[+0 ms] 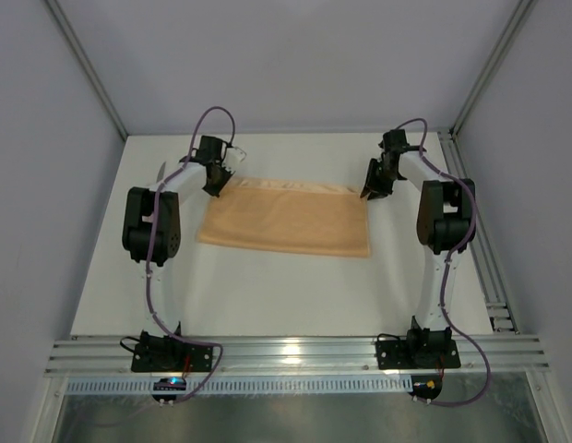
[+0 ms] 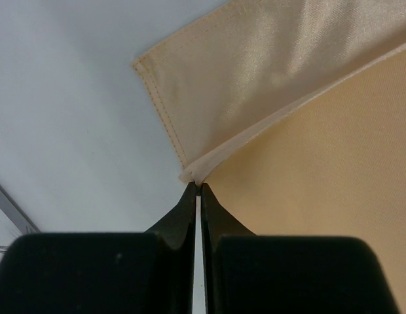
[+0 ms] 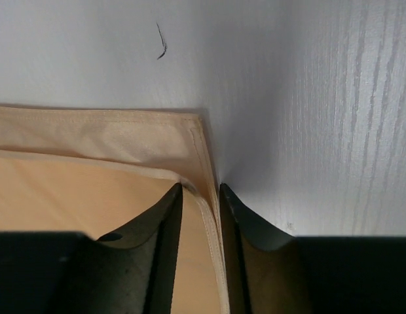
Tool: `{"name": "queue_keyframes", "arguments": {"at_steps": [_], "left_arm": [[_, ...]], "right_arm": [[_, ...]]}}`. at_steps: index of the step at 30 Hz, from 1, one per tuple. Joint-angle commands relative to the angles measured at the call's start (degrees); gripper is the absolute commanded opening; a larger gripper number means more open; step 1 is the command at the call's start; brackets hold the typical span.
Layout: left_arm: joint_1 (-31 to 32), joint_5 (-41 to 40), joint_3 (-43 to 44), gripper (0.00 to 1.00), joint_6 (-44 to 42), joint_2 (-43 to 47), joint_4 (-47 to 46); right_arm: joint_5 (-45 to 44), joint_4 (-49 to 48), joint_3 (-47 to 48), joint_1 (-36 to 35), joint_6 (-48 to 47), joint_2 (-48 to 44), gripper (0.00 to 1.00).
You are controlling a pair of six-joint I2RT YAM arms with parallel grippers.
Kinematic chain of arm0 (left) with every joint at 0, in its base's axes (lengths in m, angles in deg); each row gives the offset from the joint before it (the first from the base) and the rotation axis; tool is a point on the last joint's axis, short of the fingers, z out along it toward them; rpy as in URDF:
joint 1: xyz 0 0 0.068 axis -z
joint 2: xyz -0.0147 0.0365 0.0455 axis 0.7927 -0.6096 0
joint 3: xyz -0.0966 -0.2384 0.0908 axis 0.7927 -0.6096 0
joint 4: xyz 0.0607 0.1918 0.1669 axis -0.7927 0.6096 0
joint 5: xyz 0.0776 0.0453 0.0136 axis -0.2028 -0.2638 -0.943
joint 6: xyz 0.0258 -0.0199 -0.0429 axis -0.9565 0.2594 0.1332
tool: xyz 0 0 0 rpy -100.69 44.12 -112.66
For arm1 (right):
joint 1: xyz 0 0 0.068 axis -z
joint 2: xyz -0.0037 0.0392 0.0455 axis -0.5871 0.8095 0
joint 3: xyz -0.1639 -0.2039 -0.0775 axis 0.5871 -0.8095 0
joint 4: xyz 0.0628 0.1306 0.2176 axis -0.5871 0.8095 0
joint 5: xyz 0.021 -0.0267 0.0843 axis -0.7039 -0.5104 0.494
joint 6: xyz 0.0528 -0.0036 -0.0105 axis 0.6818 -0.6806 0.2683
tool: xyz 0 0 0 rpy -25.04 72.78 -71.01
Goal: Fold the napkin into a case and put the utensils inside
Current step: Fold and flatten the napkin at the center of the board.
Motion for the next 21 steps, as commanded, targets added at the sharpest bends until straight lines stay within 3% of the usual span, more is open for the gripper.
{"name": "queue_keyframes", "arguments": {"at_steps": [1, 8, 17, 21], "left_arm": [[-0.2, -1.5, -1.3, 0.0, 2.3, 0.0, 0.8], [-0.3, -0.8, -7.0, 0.0, 4.7, 3.8, 2.6], [-0.3, 2.2, -20.2, 0.0, 6.3, 13.9, 5.0], [-0.3, 3.5, -22.0, 0.0, 7.4, 17.7, 8.2]], "right_arm": [[-0.7, 1.2, -0.1, -0.4, 1.4, 0.1, 0.3], [3.8, -0.3, -5.6, -0.6, 2.0, -2.8, 0.04], [5.9, -1.9, -18.6, -1.9, 1.6, -12.4, 0.03], [5.2, -1.0, -21.9, -1.8, 0.3, -16.1, 0.03]]}}
